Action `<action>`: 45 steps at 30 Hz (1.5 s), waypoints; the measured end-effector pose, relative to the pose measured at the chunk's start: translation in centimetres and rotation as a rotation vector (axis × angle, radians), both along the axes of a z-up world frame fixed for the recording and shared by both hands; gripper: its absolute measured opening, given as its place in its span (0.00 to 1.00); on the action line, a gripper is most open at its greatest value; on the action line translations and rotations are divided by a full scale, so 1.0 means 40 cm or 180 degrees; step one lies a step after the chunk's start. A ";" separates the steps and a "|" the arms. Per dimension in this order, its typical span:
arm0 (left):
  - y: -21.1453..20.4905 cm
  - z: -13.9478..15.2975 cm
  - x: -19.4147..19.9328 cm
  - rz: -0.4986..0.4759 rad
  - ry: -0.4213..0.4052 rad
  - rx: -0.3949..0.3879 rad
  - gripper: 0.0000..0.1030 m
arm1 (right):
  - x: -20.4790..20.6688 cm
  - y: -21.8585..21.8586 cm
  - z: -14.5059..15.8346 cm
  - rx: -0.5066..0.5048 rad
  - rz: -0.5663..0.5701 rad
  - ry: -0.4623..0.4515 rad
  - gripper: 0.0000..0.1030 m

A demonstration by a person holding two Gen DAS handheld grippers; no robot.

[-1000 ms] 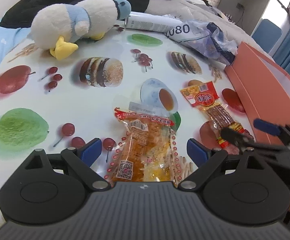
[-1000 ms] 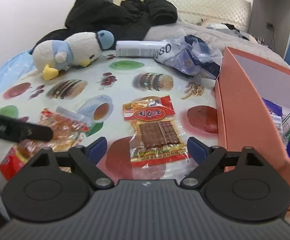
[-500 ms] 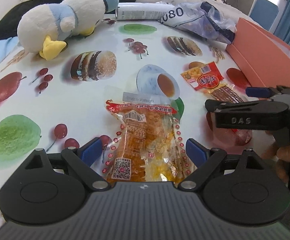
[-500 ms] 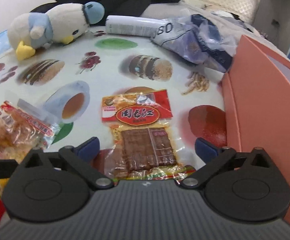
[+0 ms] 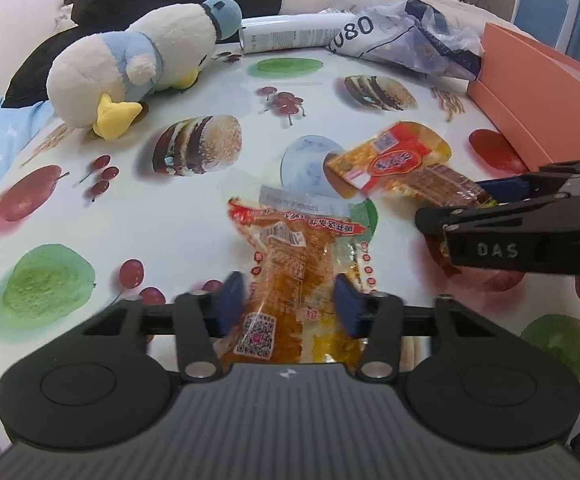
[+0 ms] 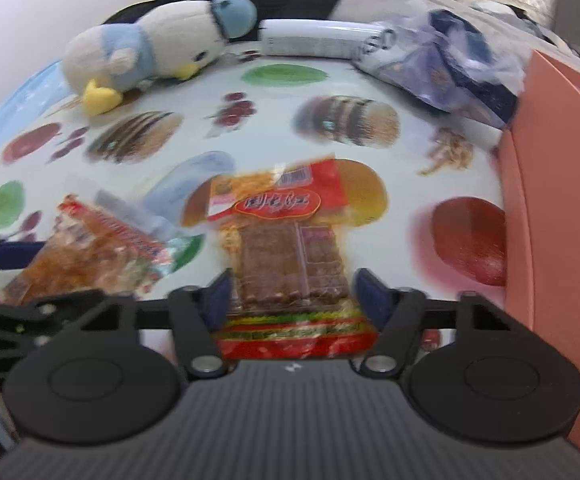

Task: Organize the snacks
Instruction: 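Grasp the orange bread packet with left tool while right tool grasps the red-labelled dried-meat pack, then lift both held packets and carry them over the pink box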

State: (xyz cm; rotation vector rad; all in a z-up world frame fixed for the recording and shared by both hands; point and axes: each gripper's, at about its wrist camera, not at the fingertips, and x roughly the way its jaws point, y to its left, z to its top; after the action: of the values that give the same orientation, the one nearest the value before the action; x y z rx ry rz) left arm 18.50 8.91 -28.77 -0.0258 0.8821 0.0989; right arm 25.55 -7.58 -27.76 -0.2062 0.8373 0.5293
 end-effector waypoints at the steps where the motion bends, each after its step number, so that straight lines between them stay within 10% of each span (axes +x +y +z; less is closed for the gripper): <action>1: -0.003 0.002 -0.001 0.0002 -0.0008 0.0008 0.41 | -0.003 0.005 0.002 -0.0013 0.0025 0.0000 0.56; 7: 0.008 0.025 -0.019 0.0102 -0.0027 -0.0228 0.27 | -0.033 0.009 0.016 0.0085 0.0071 0.0033 0.53; 30: -0.025 0.299 -0.209 0.0464 -0.0386 -0.0655 0.26 | -0.277 -0.129 0.278 0.0549 -0.0380 -0.0356 0.53; 45: -0.188 0.462 -0.293 0.0042 -0.0739 -0.0802 0.25 | -0.413 -0.300 0.402 0.0708 -0.0808 -0.0556 0.53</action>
State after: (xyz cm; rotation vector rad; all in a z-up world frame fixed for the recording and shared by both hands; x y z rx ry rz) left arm 6.76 1.40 -10.29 -0.2734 0.6579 -0.0040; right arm 9.04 -19.60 -11.69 0.0578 0.6179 0.3563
